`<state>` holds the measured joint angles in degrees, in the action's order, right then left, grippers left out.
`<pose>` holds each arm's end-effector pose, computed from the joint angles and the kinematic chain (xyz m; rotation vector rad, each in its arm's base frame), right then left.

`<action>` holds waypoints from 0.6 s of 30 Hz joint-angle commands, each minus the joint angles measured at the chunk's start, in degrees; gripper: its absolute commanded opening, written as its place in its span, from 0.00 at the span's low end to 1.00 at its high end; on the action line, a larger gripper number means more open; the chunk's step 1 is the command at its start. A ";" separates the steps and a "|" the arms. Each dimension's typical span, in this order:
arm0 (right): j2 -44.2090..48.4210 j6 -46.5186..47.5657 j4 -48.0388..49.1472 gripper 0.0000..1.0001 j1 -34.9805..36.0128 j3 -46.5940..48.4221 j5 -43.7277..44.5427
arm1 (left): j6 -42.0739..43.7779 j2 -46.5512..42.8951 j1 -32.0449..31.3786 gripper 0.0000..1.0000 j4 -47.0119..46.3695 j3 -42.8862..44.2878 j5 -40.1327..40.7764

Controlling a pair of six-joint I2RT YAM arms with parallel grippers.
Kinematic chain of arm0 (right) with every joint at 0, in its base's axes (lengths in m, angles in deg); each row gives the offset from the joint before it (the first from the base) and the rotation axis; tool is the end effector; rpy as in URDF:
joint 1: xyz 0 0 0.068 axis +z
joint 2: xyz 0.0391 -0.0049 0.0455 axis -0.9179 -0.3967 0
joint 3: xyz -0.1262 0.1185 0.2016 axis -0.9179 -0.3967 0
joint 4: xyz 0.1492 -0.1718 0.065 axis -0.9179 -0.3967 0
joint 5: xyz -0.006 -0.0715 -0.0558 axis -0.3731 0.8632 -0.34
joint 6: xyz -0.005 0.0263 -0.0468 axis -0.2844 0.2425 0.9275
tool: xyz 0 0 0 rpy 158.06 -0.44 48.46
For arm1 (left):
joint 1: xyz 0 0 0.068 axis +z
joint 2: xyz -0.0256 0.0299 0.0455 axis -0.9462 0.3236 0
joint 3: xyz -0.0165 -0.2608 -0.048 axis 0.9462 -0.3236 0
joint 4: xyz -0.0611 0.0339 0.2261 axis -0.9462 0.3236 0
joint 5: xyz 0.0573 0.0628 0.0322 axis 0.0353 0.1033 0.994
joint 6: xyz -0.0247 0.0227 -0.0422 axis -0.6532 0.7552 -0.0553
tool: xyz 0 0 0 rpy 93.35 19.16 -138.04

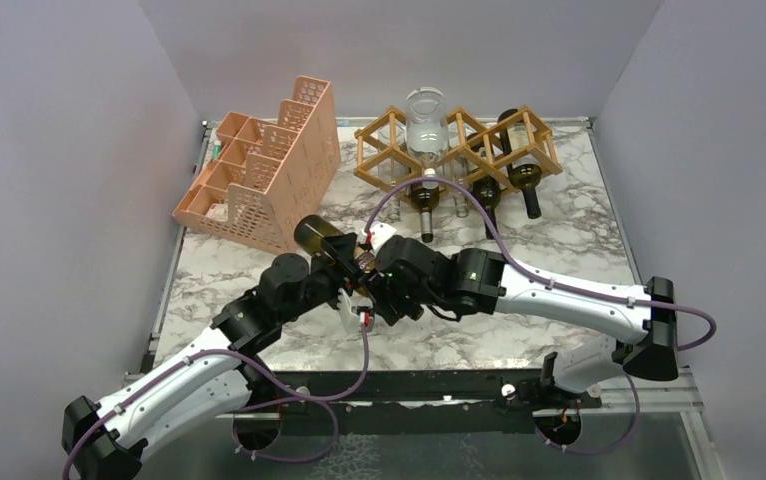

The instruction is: Put the wine bottle on the wine rack

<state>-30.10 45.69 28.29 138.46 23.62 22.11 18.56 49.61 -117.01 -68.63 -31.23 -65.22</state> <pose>0.0943 0.2625 0.3265 -0.9563 2.2509 0.4874 0.1013 -0.1094 0.2636 1.7554 0.7468 0.3592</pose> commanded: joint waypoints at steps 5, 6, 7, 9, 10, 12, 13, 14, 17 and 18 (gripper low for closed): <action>-1.59 -0.07 4.87 0.45 0.22 -2.03 0.07 | -1.00 -1.04 -0.31 0.05 -4.04 2.40 -2.68; -1.54 0.00 5.26 0.41 0.18 -2.23 -0.08 | -1.10 -1.05 -0.32 0.05 -3.98 2.42 -2.78; -1.60 0.05 5.39 0.38 0.16 -2.48 -0.20 | -1.21 -1.08 -0.26 0.05 -3.98 2.52 -2.81; -1.84 0.18 5.53 0.30 0.18 -2.68 -0.12 | -1.61 -1.10 -0.27 0.07 -4.03 2.70 -3.08; -1.91 0.17 5.46 0.26 0.22 -2.70 0.10 | -1.91 -1.21 -0.30 0.08 -4.01 2.69 -3.26; -1.99 0.29 5.37 0.16 0.15 -2.71 0.58 | -2.11 -1.45 -0.27 0.11 -4.04 2.71 -3.62; -1.94 0.36 5.36 0.08 0.20 -2.70 0.84 | -2.13 -1.59 -0.31 0.14 -4.09 2.69 -3.76; -1.71 0.52 5.35 0.02 0.20 -2.53 0.97 | -2.15 -1.78 -0.26 0.19 -4.13 2.54 -3.77; -0.40 1.14 5.76 0.01 0.17 -2.46 2.02 | -2.26 -2.15 -0.29 0.44 -4.30 2.25 -3.62; 0.30 1.55 6.26 0.01 0.18 -2.65 2.78 | -2.31 -2.15 -0.34 0.50 -4.25 2.18 -3.48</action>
<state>-31.48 45.93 30.26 138.46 21.57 22.05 18.32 49.61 -116.90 -65.08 -31.23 -65.55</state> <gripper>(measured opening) 0.376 0.785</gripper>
